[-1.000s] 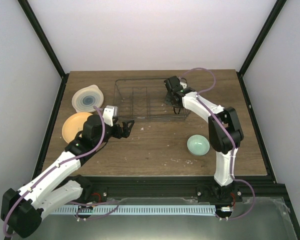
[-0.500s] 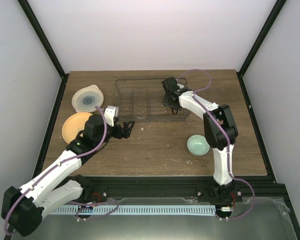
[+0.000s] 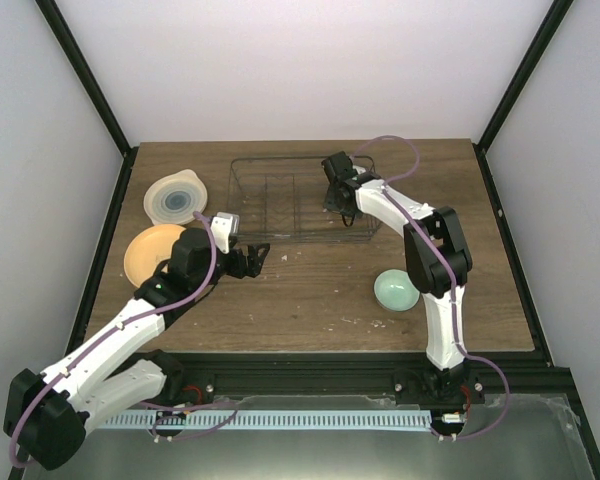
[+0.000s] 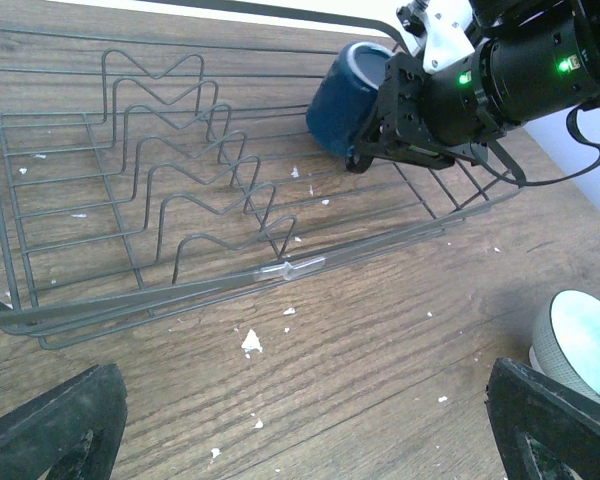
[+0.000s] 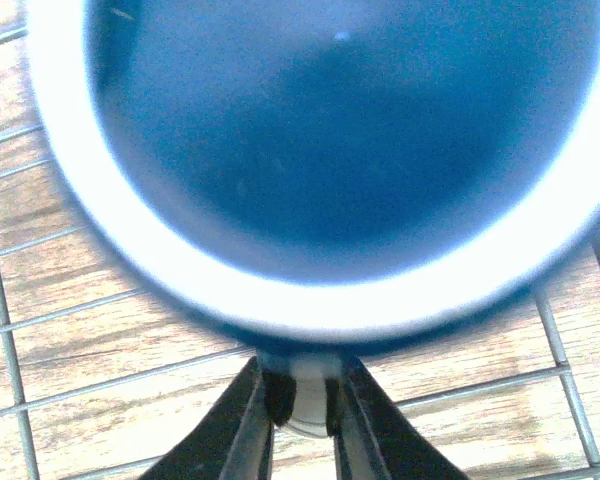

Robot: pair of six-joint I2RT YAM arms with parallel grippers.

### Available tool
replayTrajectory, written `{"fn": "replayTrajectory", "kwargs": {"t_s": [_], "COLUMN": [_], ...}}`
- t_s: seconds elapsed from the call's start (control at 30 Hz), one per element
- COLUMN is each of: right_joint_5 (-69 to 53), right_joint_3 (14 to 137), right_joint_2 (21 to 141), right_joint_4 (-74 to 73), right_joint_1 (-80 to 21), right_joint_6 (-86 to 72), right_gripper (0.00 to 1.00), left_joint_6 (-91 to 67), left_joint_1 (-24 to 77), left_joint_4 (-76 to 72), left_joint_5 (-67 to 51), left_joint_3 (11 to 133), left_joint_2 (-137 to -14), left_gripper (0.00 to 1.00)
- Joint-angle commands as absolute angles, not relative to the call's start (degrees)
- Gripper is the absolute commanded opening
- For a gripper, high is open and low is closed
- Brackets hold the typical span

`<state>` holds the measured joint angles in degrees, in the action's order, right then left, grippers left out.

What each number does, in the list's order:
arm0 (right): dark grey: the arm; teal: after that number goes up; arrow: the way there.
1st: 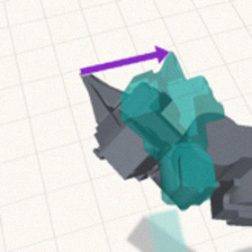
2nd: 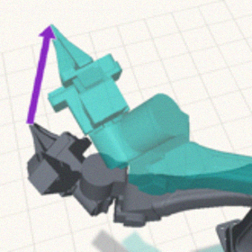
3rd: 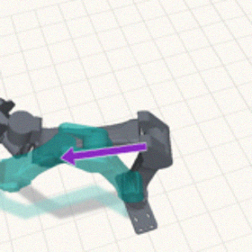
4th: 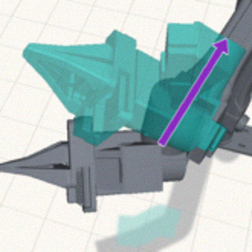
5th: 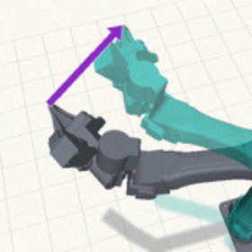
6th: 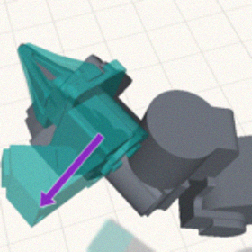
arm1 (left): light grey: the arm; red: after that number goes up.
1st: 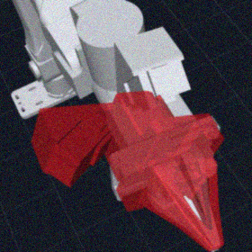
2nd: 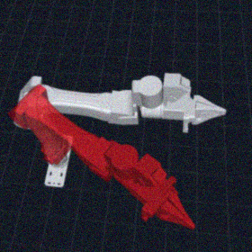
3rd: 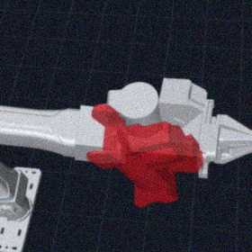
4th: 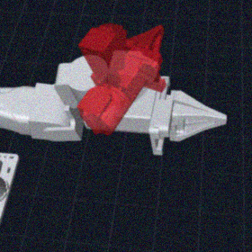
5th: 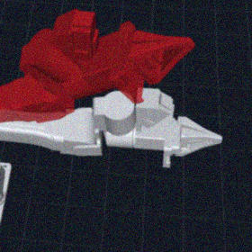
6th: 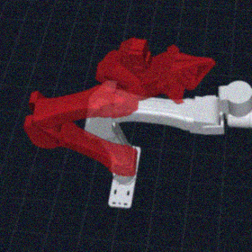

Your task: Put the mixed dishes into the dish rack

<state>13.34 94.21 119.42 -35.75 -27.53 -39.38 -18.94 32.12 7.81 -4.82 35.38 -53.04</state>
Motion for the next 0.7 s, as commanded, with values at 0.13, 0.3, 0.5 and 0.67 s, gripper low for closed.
{"fn": "replayTrajectory", "kwargs": {"t_s": [0.13, 0.3, 0.5, 0.67], "right_joint_5": [15.48, 14.5, 12.2, 9.92], "right_joint_3": [98.34, 98.38, 95.6, 93.29], "right_joint_2": [118.77, 118.05, 114.4, 111.01], "right_joint_4": [-35.31, -35.71, -33.8, -32.24], "right_joint_1": [-27.86, -27.86, -28.81, -30.52], "right_joint_6": [-37.97, -37.36, -36.34, -34.77], "right_gripper": [0.23, 0.35, 0.48, 0.55], "left_joint_6": [-17.76, -17.84, -17.46, -16.8], "left_joint_1": [31.73, 31.66, 31.64, 31.64], "left_joint_4": [7.97, 8.03, 8.86, 9.72], "left_joint_5": [-5.15, -5.14, -4.33, -4.28], "left_joint_3": [37.07, 37.06, 37.33, 38.04], "left_joint_2": [-53.18, -53.37, -53.38, -54.33], "left_gripper": [1.0, 1.0, 1.0, 1.0]}}
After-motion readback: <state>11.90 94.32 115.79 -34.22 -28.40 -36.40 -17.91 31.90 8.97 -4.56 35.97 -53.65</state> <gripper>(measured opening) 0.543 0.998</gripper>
